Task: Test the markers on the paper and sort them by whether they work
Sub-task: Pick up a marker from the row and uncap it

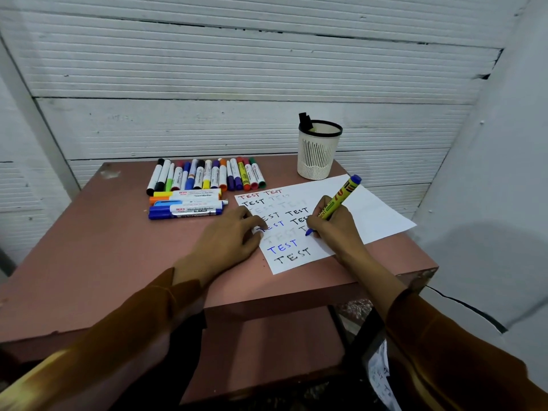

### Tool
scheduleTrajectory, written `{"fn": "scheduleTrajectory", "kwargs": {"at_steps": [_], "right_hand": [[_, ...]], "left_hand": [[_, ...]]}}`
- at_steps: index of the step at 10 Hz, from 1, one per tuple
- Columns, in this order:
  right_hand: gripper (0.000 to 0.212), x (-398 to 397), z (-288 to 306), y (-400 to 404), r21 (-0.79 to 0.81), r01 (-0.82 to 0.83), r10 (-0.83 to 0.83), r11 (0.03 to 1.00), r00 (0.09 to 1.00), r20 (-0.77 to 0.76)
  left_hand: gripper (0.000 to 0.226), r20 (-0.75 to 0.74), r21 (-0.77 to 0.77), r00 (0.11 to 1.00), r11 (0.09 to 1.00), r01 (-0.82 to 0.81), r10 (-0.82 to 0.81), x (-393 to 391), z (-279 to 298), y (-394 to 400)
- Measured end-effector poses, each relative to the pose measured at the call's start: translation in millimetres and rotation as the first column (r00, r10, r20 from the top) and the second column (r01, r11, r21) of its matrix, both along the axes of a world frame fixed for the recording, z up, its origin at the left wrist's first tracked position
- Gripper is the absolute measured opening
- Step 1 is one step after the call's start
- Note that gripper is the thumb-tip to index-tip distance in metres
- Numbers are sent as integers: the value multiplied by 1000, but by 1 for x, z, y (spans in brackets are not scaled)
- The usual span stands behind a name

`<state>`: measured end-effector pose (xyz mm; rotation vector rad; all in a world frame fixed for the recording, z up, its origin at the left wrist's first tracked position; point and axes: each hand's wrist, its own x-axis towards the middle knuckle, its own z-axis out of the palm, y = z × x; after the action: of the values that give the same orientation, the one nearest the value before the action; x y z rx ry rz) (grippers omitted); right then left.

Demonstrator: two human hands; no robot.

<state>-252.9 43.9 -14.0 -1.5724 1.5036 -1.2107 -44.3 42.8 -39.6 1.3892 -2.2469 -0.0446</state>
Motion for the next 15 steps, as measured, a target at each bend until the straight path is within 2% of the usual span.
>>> {"fn": "scheduleTrajectory", "kwargs": {"at_steps": [2,5,9,11,12,15], "right_hand": [[25,1,0,0,-4,8,-8,1000,1000,-14],[25,-1,-2,-3,-10,107,-107,994,994,-9],[28,0,0,-2,13,46,-46,999,999,-6],[28,-3,0,-4,25,54,-54,998,998,27],[25,-11,5,-8,34,67,-70,997,990,120],[26,-14,-5,-12,-2,88,-87,996,995,55]], "left_hand": [[25,17,-1,1000,1000,-4,4,0,1,1],[24,9,1,1000,1000,0,0,1,1,0],[23,25,-1,1000,1000,-8,8,1,1,0],[23,22,7,1000,1000,-6,6,1,2,0],[23,19,4,1000,1000,1,-1,1,2,1],[30,25,7,1000,1000,-1,1,2,0,-1]]}}
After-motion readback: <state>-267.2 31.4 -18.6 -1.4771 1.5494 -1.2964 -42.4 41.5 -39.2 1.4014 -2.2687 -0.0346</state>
